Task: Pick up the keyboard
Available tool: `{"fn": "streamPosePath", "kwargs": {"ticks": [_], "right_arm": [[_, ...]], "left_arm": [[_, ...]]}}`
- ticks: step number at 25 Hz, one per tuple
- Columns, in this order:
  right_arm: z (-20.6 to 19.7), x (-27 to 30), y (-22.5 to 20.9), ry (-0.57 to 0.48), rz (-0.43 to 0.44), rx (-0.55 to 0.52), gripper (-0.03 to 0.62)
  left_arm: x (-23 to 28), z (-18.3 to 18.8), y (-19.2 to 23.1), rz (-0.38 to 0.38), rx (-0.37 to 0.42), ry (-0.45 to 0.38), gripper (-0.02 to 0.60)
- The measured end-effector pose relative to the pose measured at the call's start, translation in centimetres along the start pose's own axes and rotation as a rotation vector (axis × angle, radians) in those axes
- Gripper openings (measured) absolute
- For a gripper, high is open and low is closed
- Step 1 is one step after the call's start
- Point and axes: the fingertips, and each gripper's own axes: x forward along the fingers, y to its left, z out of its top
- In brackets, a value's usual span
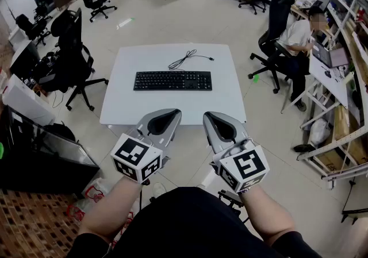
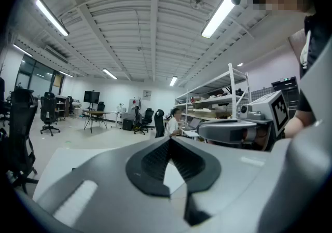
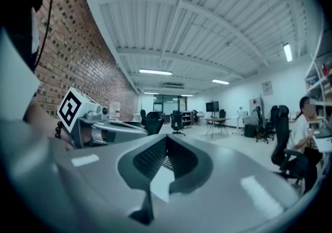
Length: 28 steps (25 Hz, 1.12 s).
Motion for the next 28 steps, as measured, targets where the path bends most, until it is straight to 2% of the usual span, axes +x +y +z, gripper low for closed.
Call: {"fn": "streamPosePath", "kwargs": {"ticks": [7,13,18,22,28], "right_arm": [[-0.1,-0.2,-0.8,-0.001,0.002,0.000,0.003],[-0.9,-0.8,-1.2,0.021,0.035,0.006,0.005],[-1.2,-1.4,-1.7,0.029,0.070,0.019,0.010],[-1.9,-2.0,-2.1,0.039,0.099,0.040,0.034],[-2.4,-1.8,-2.4,0.045,0.118,0.064,0.037]], "left_arm": [[0.7,-0.1,-0.3,0.002,-0.004,-0.001,0.005],[1.3,-0.6,-0.6,0.021,-0.036,0.010,0.005],[1.5,-1.1,-0.5,0.041,-0.085,0.017,0.009],[1.6,-1.9,-0.1,0.070,-0.136,0.025,0.040],[1.2,-2.6,3.0,0.130,-0.196,0.044,0.074]]}}
